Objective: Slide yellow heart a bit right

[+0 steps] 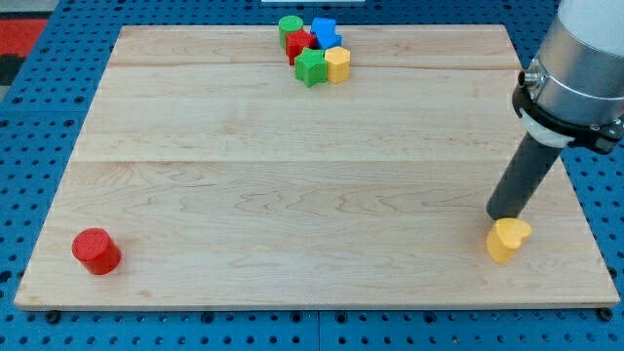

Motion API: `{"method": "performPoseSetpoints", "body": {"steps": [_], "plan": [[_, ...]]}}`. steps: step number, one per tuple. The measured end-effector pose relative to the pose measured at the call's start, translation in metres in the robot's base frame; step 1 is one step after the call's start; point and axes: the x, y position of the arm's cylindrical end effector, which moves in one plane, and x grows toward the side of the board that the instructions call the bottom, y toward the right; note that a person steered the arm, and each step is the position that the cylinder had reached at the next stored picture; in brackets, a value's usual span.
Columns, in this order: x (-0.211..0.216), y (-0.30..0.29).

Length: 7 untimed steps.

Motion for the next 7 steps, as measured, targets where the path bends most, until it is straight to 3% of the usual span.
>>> {"method": "performPoseSetpoints", "body": {"steps": [2, 4, 7], "plan": [[-0.046, -0.017], [0.013, -0.042], [0.044, -0.029]]}}
